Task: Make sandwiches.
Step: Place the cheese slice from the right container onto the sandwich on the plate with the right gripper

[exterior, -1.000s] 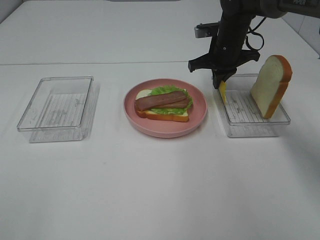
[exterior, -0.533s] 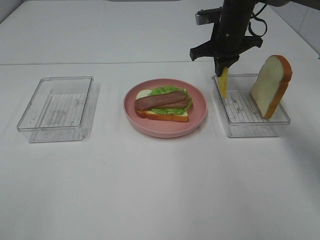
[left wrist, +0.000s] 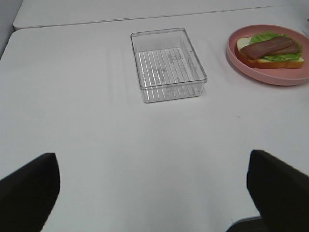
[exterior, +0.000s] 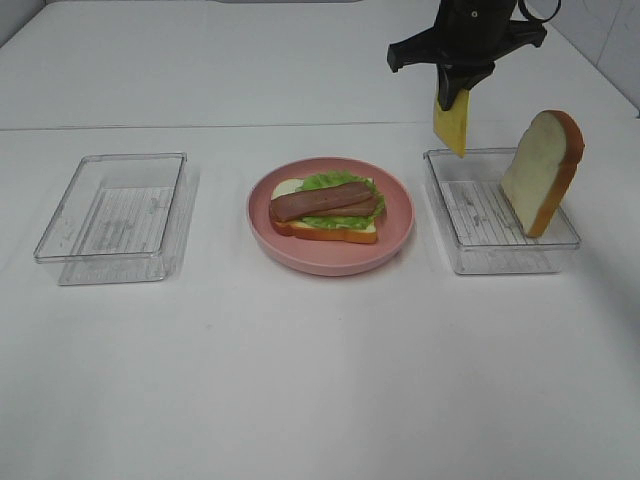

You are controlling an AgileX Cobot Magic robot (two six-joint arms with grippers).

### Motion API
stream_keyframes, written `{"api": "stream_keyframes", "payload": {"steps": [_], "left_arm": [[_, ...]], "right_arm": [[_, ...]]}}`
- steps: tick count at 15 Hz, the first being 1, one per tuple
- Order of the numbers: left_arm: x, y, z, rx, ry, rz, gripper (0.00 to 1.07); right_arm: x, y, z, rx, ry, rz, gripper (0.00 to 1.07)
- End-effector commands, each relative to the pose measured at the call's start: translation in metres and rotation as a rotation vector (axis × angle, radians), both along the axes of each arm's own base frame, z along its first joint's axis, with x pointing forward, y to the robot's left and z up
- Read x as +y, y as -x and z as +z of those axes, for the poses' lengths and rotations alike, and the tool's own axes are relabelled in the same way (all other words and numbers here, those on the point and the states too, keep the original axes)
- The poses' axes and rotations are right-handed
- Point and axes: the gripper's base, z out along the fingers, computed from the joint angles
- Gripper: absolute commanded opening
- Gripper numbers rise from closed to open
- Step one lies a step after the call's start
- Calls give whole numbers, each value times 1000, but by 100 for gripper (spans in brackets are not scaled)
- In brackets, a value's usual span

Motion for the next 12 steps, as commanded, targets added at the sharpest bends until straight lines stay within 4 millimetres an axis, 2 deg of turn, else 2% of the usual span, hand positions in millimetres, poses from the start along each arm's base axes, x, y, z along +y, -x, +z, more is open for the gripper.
{"api": "stream_keyframes", "payload": {"steps": [1,4,7,8,11,12], "left_arm": [[-1,2,0,-15,6,-4,102],[-1,2,0,-15,6,-4,102],[-1,2,0,-14,6,-4,102],[-1,2,0,-14,6,-4,102],[-1,2,0,-14,6,-4,102],[-1,2,0,-14,6,-4,102]], "right_arm": [[7,6,7,34,-81,7,0],[20,11,6,73,-157,19,0],[46,20,6,73,-171,73,0],[70,28,6,64,-197,119,0],[114,45,5,44,-234,230,0],[119,48,3,46,-236,241,0]]}}
